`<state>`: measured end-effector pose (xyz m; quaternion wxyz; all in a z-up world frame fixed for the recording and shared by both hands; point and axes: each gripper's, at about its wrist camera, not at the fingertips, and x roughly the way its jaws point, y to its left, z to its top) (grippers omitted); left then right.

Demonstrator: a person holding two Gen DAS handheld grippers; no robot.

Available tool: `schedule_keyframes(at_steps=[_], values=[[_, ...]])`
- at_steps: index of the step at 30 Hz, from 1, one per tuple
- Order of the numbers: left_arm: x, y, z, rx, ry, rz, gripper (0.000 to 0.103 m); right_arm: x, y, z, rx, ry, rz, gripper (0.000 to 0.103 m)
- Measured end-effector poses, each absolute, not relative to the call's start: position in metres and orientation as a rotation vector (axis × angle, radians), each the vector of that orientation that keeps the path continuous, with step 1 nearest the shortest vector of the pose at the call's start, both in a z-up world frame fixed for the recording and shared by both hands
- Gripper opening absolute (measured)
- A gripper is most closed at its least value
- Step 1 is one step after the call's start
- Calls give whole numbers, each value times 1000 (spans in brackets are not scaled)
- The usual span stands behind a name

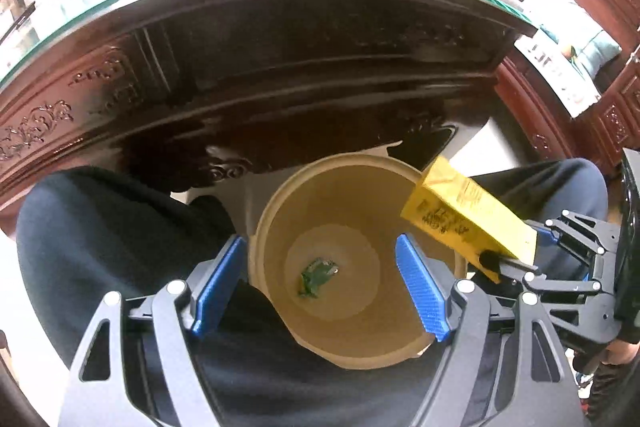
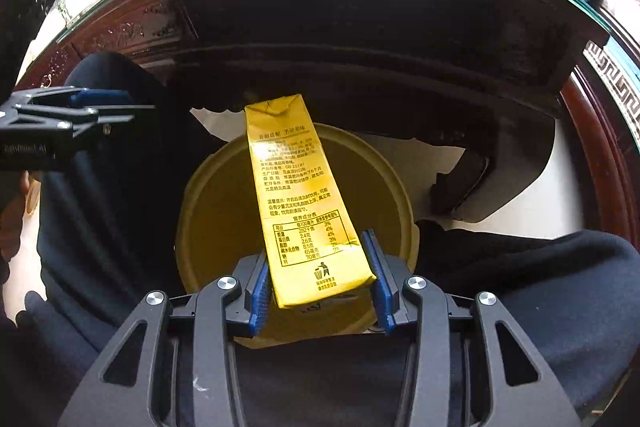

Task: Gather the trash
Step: 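Open the left tool over the bin while the right tool releases the yellow carton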

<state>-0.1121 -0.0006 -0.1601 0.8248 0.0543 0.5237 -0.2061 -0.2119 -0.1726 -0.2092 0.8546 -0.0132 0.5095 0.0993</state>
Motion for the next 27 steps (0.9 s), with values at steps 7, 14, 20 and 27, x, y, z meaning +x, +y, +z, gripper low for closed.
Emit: schedule_keyframes(at_steps=[7,14,20,27], values=[[-110,-4,-160,113,1111,-447,77,-209,-171,-200,-27,1051,201,48],[-105,-8,-157,116,1096,-451,77,-205,-169,-192,-24,1031,231,46],[-95,-12,-139,107,1056,-451,77,-197,-166,-173,-13,976,254,44],[-78,-14,-93,93,938,-429,77,-176,-167,-125,-18,844,263,44]])
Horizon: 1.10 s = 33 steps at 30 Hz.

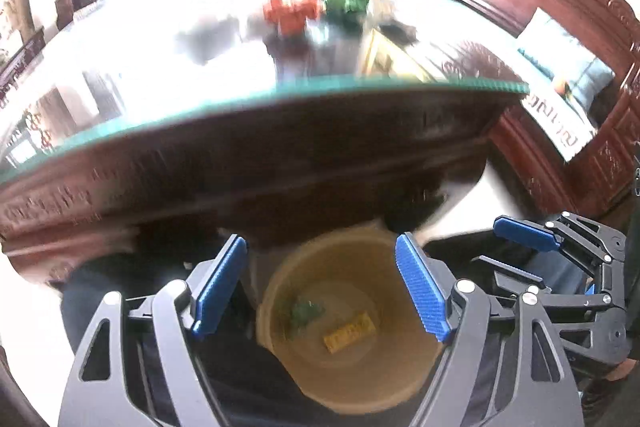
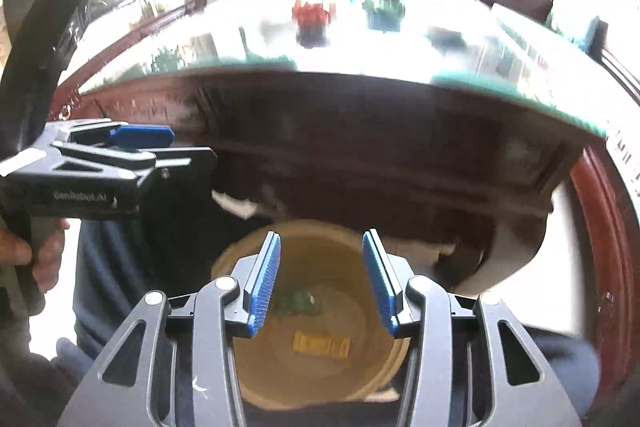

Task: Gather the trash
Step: 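Open the left tool over the bin while the right tool releases the yellow carton, then raise both tools back to the table and reach toward the orange paper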

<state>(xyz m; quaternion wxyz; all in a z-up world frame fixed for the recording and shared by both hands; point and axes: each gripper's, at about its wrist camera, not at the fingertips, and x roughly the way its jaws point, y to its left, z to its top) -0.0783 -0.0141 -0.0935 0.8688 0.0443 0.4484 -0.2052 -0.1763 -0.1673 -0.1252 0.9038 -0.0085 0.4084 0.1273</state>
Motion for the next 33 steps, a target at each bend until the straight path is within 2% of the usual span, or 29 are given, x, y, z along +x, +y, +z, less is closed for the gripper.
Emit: schedule_keyframes(at_steps=[3,7,9,10,13,14,19,27,30,32,33], values=[[-70,-15,-69,82,874,-411,77,-165,-167,-105,-21,783,272,44],[-56,-9,-36,42,760,-364,90,-149,-169,-70,-12,670,268,44],[-47,-5,-21,20,708,-328,93,-140,-172,-52,-6,608,258,47],[-41,-4,-13,7,689,-317,93,-135,-172,-46,1,587,253,54],[-24,2,0,-16,656,-285,97,-120,-177,-24,14,506,213,84],[-15,3,4,-22,644,-270,98,-115,-177,-20,13,485,199,90],[16,-5,2,-44,672,-293,98,-88,-187,-6,19,403,150,94],[67,-52,-34,-45,752,-322,98,-53,-222,-27,49,457,108,94],[84,-61,-46,-60,779,-305,95,-48,-234,-34,60,475,96,94],[93,-68,-53,-45,802,-295,81,-42,-240,-40,66,491,94,94],[95,-71,-56,-39,817,-296,70,-39,-243,-43,68,499,96,94]])
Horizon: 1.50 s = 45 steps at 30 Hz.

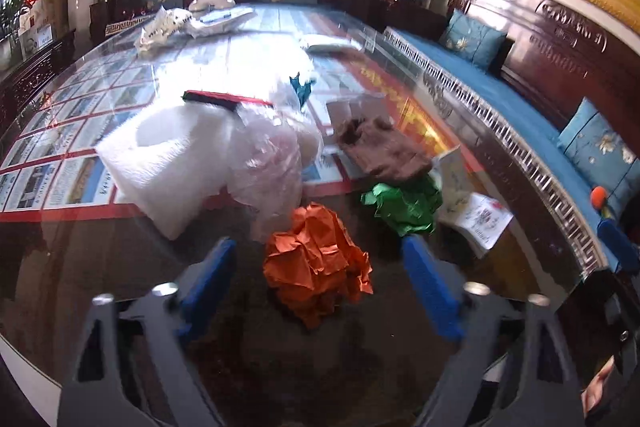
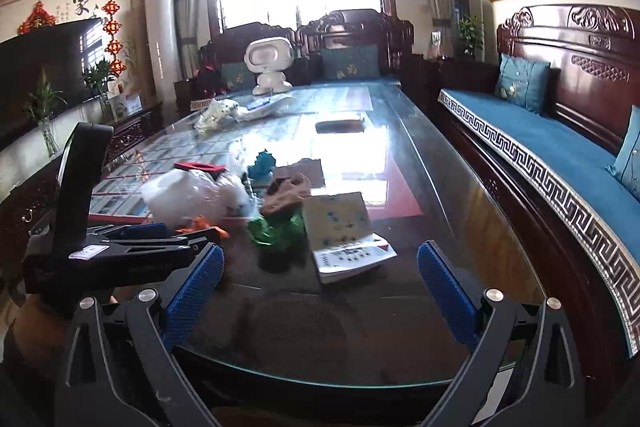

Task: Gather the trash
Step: 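Raise both tools back to the table and reach toward the orange paper, then grasp the crumpled orange paper with the left tool while the right tool grasps the card booklet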

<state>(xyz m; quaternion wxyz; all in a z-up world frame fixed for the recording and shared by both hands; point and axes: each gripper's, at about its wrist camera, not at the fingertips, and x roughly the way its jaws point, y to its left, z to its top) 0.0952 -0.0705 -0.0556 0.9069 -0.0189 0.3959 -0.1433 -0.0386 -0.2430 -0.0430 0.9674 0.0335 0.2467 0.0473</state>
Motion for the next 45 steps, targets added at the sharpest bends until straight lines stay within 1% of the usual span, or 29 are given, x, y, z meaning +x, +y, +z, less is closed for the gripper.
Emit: schedule_keyframes(at_steps=[1,3,4,6,12,22,30,32,35,37,39,40,41,42,45], values=[[98,-72,-60,-39,839,-303,60,-36,-245,-44,70,504,97,94],[101,-72,-67,-53,872,-307,51,-29,-248,-48,72,522,103,94],[101,-69,-69,-65,878,-308,48,-26,-248,-50,75,530,104,93],[100,-66,-71,-77,869,-310,45,-20,-252,-54,87,546,111,91],[89,-59,-66,-84,844,-337,44,-5,-256,-61,85,595,112,89],[78,-53,-52,-92,820,-383,44,45,-255,-84,12,741,92,89],[81,-48,-51,-98,822,-382,45,66,-253,-94,-24,786,101,89],[82,-50,-51,-96,824,-386,45,68,-251,-97,-37,798,104,88],[82,-52,-51,-91,824,-390,46,71,-250,-97,-31,805,136,74],[83,-53,-52,-89,825,-391,47,70,-249,-96,-44,805,143,68],[83,-53,-53,-88,827,-391,47,70,-250,-95,-38,807,146,67],[83,-54,-53,-88,828,-393,47,68,-251,-95,-35,803,147,57],[82,-54,-53,-87,827,-395,47,67,-251,-94,-30,798,155,24],[81,-54,-53,-84,825,-396,47,66,-252,-93,-15,797,179,3],[78,-55,-53,-81,825,-400,47,65,-257,-92,22,804,198,3]])
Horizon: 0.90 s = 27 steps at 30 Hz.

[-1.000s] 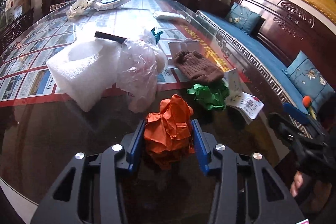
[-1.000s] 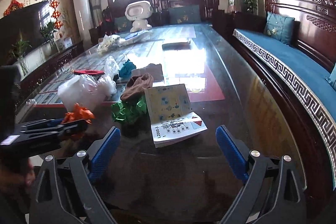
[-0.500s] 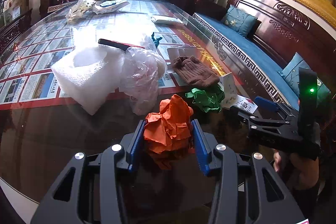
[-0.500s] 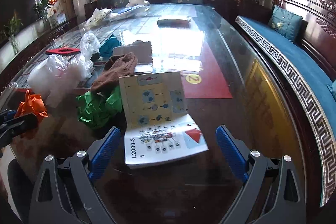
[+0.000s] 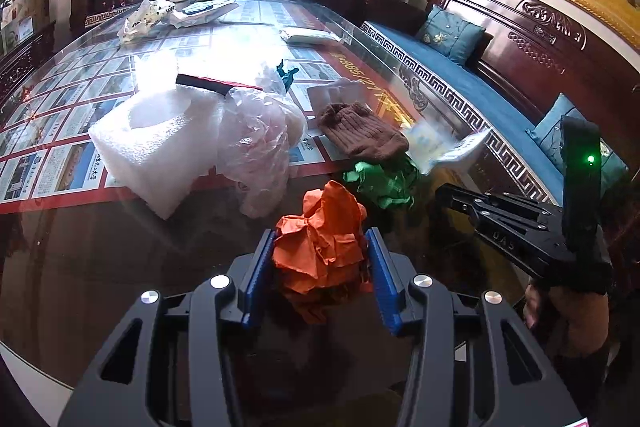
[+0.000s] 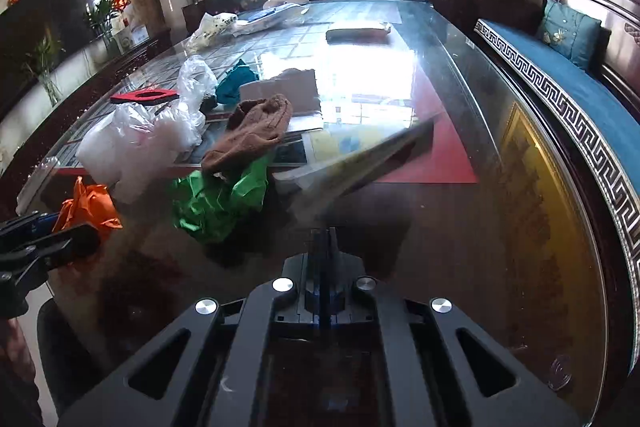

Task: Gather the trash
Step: 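Grasp the crumpled orange paper with the left tool while the right tool grasps the card booklet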

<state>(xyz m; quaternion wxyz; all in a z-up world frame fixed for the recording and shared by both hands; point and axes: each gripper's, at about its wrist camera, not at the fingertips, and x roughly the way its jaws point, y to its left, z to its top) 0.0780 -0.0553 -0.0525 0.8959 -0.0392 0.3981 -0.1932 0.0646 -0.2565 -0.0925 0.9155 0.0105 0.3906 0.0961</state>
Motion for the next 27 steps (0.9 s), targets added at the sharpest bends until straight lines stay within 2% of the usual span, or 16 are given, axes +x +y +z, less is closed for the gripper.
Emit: schedule_keyframes(at_steps=[4,6,7,8,9,27], values=[[74,-55,-51,-77,820,-404,47,60,-255,-92,3,801,185,4],[73,-55,-50,-76,817,-403,47,59,-256,-92,8,802,180,9],[73,-54,-49,-76,816,-402,47,59,-256,-92,5,803,174,31],[72,-54,-49,-77,816,-402,47,58,-255,-92,-1,802,165,60],[73,-54,-49,-76,817,-402,47,58,-254,-92,-12,799,148,69],[76,-55,-50,-63,815,-402,47,77,-276,-78,133,746,75,88]])
